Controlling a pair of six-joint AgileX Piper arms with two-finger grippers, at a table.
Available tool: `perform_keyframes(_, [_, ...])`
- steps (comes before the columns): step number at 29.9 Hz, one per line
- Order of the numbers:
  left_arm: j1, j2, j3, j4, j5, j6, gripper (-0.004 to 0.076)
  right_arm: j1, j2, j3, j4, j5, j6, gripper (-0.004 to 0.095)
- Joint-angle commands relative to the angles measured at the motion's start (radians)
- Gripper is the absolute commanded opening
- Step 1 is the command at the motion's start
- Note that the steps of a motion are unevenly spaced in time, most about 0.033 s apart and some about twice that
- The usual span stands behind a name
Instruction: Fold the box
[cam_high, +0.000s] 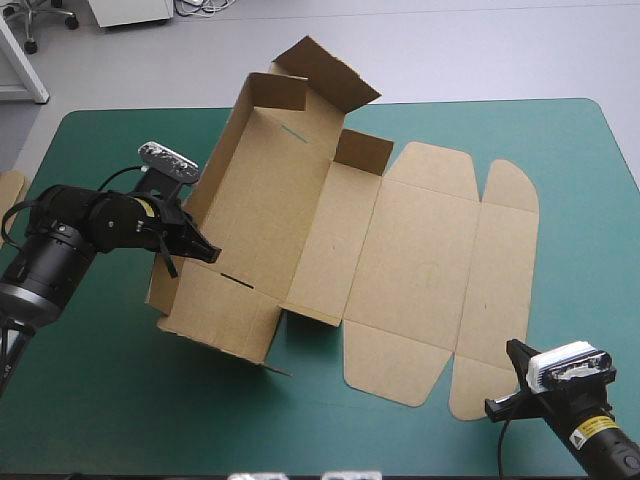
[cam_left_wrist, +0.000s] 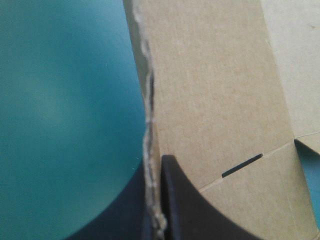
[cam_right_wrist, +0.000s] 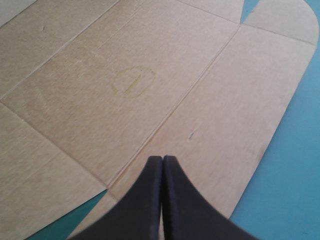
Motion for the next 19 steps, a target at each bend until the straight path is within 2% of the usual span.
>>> perform_keyframes(1, [-0.106, -0.026, -0.051, 0.173, -0.072, -0.010, -0.0010, 0.003, 0.006, -0.061, 0.000, -0.031, -0.022, -0.0019])
perform_keyframes(5, [-0.225, -0.020, -0.051, 0.304, -0.080, -0.017, -0.0010, 0.003, 0.006, -0.077, 0.000, 0.005, -0.041, -0.0019])
perform_keyframes(13, [-0.448, 0.004, -0.051, 0.662, -0.123, -0.037, -0.0010, 0.003, 0.006, -0.079, 0.000, 0.007, -0.041, -0.0018])
perform_keyframes(19, [-0.531, 0.040, -0.051, 0.892, -0.184, -0.046, -0.0010, 0.003, 0.006, -0.119, 0.000, 0.044, -0.070, -0.0018])
